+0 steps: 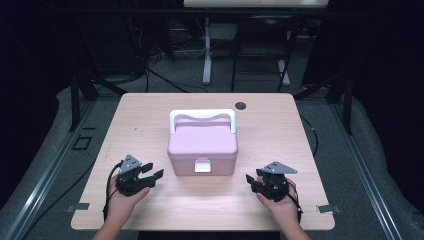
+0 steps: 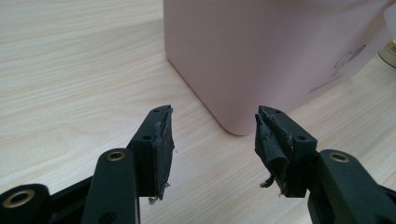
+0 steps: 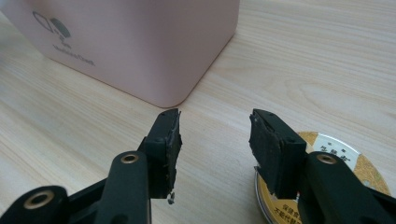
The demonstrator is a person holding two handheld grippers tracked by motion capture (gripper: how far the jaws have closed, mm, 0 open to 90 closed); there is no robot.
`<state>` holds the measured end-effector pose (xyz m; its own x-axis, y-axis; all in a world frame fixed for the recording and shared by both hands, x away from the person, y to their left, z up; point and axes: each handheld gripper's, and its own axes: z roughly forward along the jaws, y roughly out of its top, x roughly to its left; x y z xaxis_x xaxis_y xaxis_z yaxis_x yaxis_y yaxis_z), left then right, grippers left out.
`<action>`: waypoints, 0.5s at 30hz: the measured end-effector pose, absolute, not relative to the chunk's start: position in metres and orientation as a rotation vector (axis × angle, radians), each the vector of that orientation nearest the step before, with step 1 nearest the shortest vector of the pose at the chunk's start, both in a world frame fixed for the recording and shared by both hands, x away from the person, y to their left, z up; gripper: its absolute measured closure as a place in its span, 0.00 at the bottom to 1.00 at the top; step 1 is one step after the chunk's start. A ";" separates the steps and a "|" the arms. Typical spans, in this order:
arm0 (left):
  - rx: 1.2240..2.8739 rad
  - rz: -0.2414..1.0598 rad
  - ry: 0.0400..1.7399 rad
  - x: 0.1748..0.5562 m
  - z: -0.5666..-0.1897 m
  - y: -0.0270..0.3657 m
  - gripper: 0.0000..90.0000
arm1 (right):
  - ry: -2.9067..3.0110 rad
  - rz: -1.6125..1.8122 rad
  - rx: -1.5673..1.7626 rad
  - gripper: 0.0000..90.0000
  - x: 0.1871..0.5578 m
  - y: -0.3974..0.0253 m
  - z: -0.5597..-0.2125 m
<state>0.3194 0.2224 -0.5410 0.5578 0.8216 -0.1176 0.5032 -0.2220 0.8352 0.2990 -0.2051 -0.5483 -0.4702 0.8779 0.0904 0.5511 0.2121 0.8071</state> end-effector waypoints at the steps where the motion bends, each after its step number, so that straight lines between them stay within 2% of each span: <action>1: 1.881 0.440 1.081 0.321 -0.540 0.221 0.52 | 2.100 1.159 1.334 0.58 0.300 -0.205 -0.547; 8: 1.842 0.426 1.123 0.329 -0.538 0.214 0.62 | 2.116 1.182 1.351 0.67 0.309 -0.204 -0.537; 15: 1.791 0.438 1.180 0.344 -0.531 0.215 0.61 | 2.104 1.180 1.375 0.69 0.326 -0.205 -0.533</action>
